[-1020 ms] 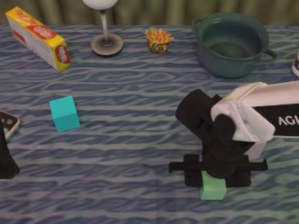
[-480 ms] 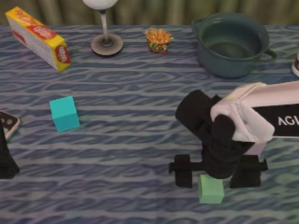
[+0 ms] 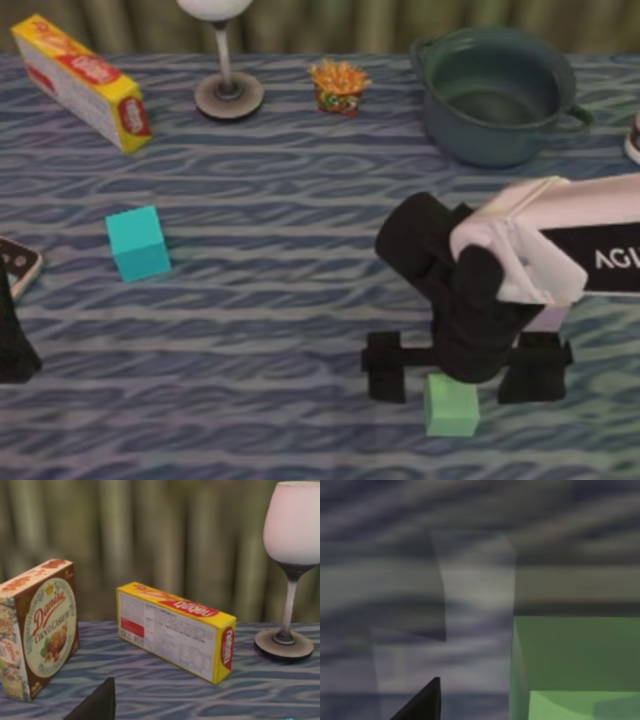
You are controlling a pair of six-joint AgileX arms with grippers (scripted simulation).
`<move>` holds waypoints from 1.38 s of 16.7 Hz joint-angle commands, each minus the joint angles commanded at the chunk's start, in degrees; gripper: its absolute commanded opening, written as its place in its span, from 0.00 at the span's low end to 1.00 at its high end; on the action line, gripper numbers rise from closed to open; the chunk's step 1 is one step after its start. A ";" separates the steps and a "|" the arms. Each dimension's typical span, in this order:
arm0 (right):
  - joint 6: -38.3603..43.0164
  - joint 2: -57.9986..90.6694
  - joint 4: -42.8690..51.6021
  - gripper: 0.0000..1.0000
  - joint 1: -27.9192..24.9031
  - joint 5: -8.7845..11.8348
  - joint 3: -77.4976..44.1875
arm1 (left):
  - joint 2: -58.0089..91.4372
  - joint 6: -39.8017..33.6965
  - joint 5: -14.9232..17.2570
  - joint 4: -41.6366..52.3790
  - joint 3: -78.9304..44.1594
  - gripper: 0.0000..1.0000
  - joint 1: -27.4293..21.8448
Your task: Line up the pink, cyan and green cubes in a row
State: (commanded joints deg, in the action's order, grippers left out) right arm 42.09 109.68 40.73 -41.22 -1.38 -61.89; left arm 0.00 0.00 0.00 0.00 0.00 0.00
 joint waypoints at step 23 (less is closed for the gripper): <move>-10.12 -29.01 2.84 1.00 3.72 -0.28 0.23 | 26.99 14.83 0.19 15.54 -24.61 1.00 -2.64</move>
State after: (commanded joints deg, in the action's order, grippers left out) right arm 31.97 80.67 43.57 -37.50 -1.66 -61.66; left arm 26.99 14.83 0.19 15.54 -24.61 -2.64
